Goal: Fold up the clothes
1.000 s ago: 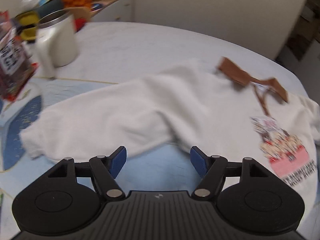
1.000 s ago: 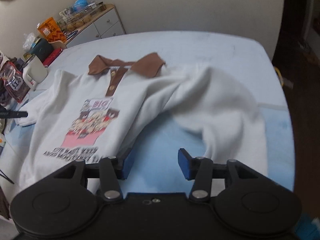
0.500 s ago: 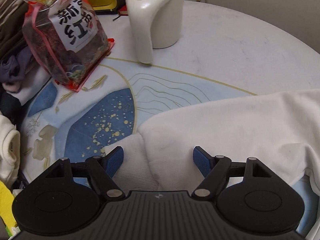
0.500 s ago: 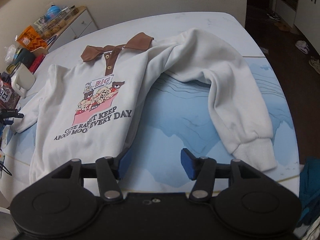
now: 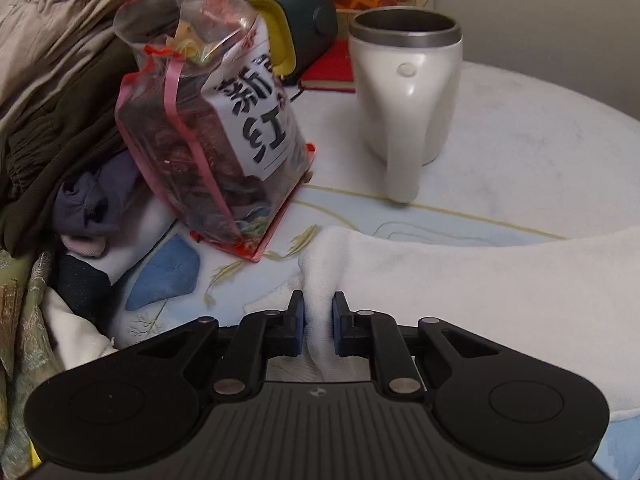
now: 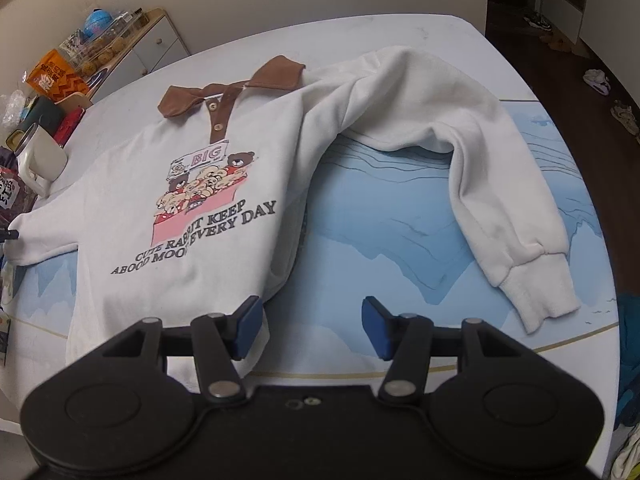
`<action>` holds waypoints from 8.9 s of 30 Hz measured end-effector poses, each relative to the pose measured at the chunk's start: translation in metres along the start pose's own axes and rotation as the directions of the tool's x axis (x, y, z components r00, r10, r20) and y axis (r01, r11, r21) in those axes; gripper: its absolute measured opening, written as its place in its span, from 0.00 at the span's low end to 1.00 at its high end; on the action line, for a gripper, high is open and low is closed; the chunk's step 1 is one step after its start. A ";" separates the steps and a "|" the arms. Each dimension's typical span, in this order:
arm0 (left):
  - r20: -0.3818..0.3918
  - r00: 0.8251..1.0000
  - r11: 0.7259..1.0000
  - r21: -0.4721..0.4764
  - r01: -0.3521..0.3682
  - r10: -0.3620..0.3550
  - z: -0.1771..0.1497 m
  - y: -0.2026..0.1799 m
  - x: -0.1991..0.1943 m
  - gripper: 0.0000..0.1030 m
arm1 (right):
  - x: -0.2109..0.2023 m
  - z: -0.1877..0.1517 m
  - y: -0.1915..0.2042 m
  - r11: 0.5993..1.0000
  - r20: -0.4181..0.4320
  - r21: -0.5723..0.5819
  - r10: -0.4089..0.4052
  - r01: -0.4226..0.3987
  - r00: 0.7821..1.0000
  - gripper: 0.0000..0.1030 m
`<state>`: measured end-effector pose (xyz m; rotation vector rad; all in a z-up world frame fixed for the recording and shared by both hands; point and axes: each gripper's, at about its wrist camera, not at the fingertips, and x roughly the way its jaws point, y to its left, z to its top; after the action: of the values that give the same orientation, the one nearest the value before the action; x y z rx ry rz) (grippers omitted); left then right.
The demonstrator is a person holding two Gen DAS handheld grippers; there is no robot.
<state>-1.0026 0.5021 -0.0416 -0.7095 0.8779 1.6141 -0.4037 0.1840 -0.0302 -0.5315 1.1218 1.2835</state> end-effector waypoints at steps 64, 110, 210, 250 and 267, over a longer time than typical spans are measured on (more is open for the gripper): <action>-0.173 0.817 0.704 0.431 0.564 -0.549 -0.087 -0.248 -0.057 0.42 | 0.094 0.015 0.032 0.945 -0.154 0.293 0.199 -0.147 0.968 1.00; -0.589 0.482 0.256 0.428 0.867 -0.648 -0.194 -0.222 -0.130 0.30 | 0.007 -0.073 -0.058 0.974 -0.149 0.193 -0.088 0.116 0.985 1.00; -0.099 0.976 0.954 -0.248 0.166 -0.196 -0.059 0.031 0.000 0.76 | 0.004 -0.027 0.026 0.984 -0.049 -0.067 -0.170 0.167 0.984 1.00; 0.012 0.740 0.689 0.375 0.621 -0.673 -0.060 -0.325 -0.141 0.21 | 0.057 -0.009 0.020 0.971 -0.174 -0.237 -0.027 -0.015 0.984 1.00; -0.135 0.765 0.627 0.494 0.603 -0.629 -0.121 -0.295 -0.143 0.70 | 0.036 0.087 0.043 0.960 -0.058 -0.249 0.119 -0.129 0.991 1.00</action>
<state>-0.6841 0.3579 -0.0421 -0.4979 0.8492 0.7150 -0.4170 0.2856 -0.0149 -0.6892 1.0456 1.5430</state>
